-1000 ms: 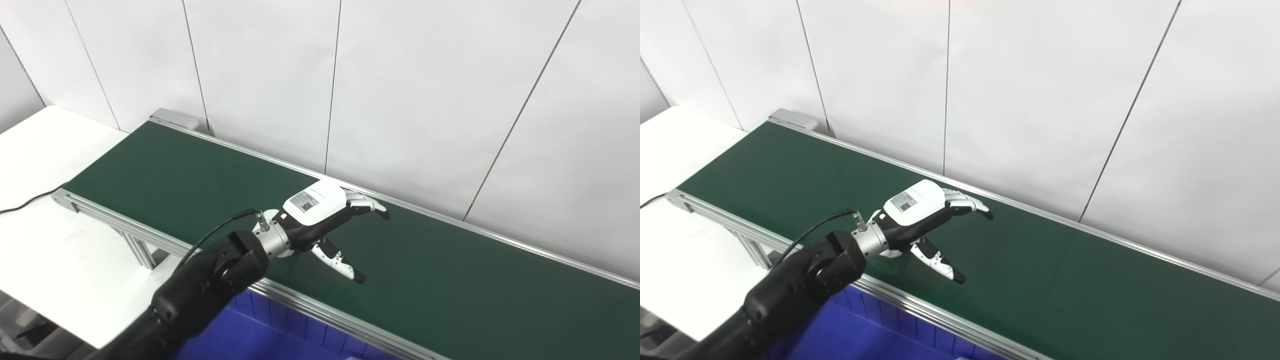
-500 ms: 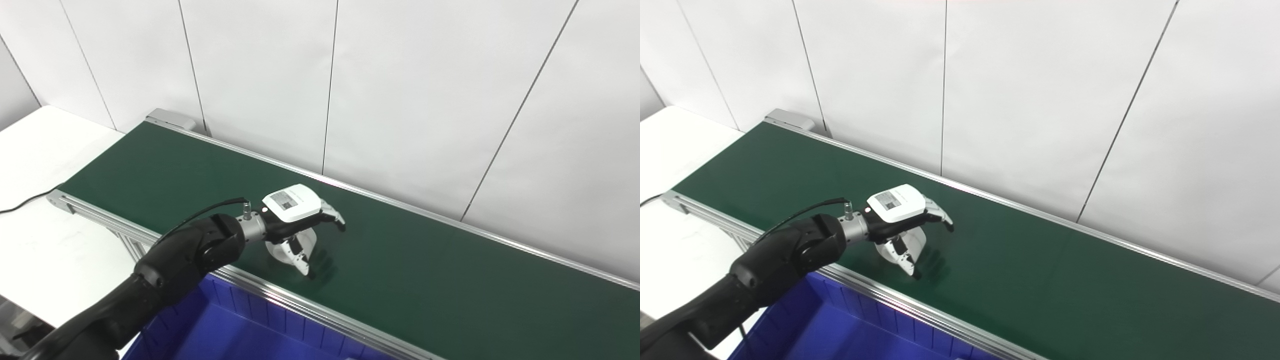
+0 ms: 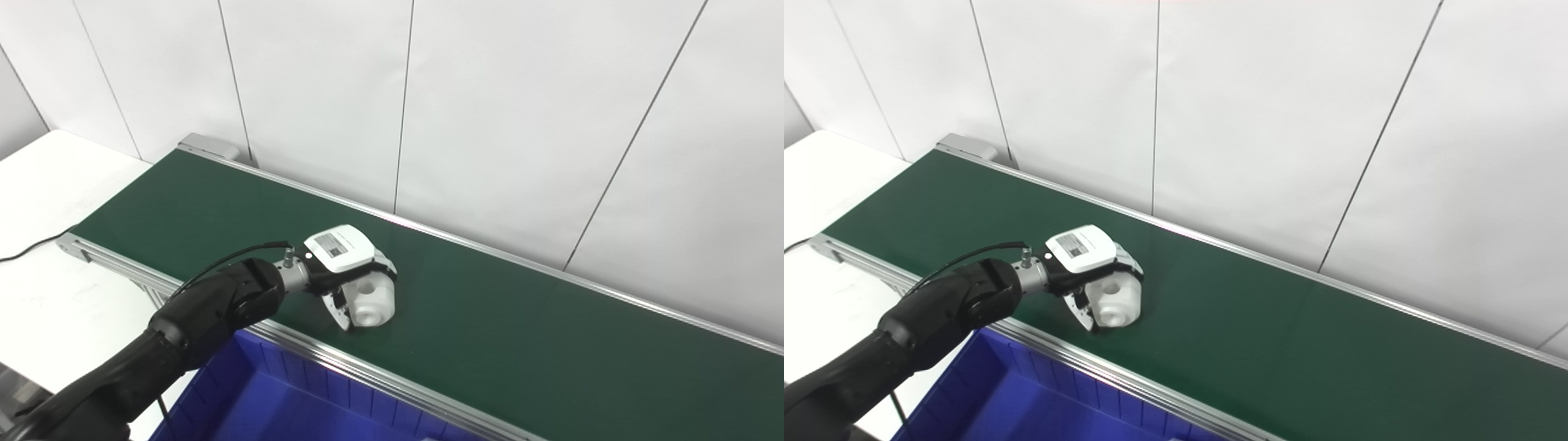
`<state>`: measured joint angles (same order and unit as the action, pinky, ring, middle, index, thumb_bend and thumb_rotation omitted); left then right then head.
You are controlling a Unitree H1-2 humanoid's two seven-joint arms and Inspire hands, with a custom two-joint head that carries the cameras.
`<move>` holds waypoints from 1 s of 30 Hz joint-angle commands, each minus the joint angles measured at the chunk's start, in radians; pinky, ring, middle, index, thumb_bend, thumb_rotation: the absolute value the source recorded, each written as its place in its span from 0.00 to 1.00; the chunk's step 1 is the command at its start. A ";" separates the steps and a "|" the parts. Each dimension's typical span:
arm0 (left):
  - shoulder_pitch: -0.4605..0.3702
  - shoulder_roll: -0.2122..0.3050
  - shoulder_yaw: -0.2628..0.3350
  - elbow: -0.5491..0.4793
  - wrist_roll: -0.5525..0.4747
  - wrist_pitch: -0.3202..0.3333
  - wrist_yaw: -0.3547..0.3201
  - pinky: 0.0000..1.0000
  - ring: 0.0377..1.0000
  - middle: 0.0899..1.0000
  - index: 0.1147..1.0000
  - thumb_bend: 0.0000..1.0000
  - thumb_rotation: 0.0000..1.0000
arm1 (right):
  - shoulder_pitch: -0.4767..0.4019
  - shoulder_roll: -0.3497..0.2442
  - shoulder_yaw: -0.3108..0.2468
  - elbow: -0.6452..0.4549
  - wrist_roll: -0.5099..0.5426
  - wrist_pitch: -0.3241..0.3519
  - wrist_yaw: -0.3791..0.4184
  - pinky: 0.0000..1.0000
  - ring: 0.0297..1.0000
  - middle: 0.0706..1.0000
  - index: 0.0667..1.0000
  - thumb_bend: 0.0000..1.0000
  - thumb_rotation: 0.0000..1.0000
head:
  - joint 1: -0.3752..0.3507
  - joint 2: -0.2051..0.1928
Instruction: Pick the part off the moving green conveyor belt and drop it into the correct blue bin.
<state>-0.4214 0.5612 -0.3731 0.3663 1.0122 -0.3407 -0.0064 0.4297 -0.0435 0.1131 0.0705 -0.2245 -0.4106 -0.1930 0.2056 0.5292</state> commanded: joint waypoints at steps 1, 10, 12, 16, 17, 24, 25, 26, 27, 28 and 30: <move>-0.021 -0.002 0.000 0.032 0.034 0.026 0.117 0.65 0.67 0.66 0.66 0.85 0.08 | 0.001 0.005 -0.004 -0.028 0.002 -0.044 0.006 0.81 0.87 1.00 1.00 0.74 1.00 | -0.006 0.006; -0.008 -0.069 -0.040 0.150 -0.001 -0.034 0.336 0.44 0.39 0.41 0.46 0.52 0.00 | 0.009 0.009 -0.008 -0.043 -0.001 -0.036 0.013 0.78 0.84 1.00 1.00 0.73 1.00 | -0.015 0.016; -0.003 -0.071 -0.042 0.142 -0.023 -0.043 0.339 0.44 0.39 0.41 0.45 0.52 0.00 | 0.009 0.011 -0.007 -0.041 -0.005 -0.041 0.011 0.77 0.84 1.00 1.00 0.73 1.00 | -0.015 0.017; 0.008 -0.067 -0.041 0.105 -0.057 -0.037 0.307 0.46 0.41 0.42 0.45 0.52 0.00 | 0.011 0.014 -0.006 -0.044 -0.010 -0.044 0.009 0.76 0.83 0.99 1.00 0.70 1.00 | -0.016 0.019; 0.010 -0.065 -0.041 0.097 -0.063 -0.037 0.300 0.47 0.41 0.42 0.44 0.52 0.00 | 0.011 0.015 -0.006 -0.045 -0.014 -0.044 0.007 0.75 0.82 0.99 1.00 0.69 1.00 | -0.015 0.018; 0.018 -0.045 -0.024 0.045 -0.091 -0.040 0.259 0.49 0.43 0.42 0.45 0.52 0.00 | 0.007 0.018 -0.005 -0.045 -0.020 -0.039 0.010 0.73 0.80 0.99 1.00 0.68 1.00 | -0.014 0.026; 0.020 -0.042 -0.020 0.035 -0.095 -0.037 0.251 0.50 0.43 0.41 0.45 0.52 0.00 | 0.006 0.019 -0.004 -0.045 -0.021 -0.038 0.010 0.72 0.80 0.99 1.00 0.68 1.00 | -0.014 0.026; 0.024 -0.038 -0.013 0.013 -0.104 -0.034 0.236 0.50 0.43 0.41 0.45 0.52 0.00 | 0.005 0.018 -0.004 -0.044 -0.025 -0.038 0.010 0.71 0.80 0.99 1.00 0.67 1.00 | -0.013 0.028; 0.027 -0.035 -0.006 -0.002 -0.110 -0.032 0.225 0.50 0.43 0.41 0.45 0.52 0.00 | 0.004 0.018 -0.004 -0.044 -0.028 -0.039 0.009 0.71 0.79 0.99 1.00 0.67 1.00 | -0.014 0.029; 0.034 -0.031 0.004 -0.025 -0.121 -0.030 0.212 0.50 0.43 0.41 0.45 0.52 0.00 | 0.003 0.018 -0.004 -0.041 -0.032 -0.040 0.008 0.71 0.79 0.99 1.00 0.67 1.00 | -0.014 0.032; 0.048 -0.023 0.024 -0.071 -0.139 -0.031 0.194 0.51 0.44 0.41 0.45 0.52 0.00 | 0.002 0.018 -0.004 -0.042 -0.035 -0.039 0.009 0.70 0.79 0.99 1.00 0.66 1.00 | -0.015 0.035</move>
<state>-0.3556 0.5061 -0.3807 0.3449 0.9031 -0.3702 0.1814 0.4307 -0.0301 0.1104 0.0555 -0.2564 -0.4106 -0.1852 0.1902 0.5630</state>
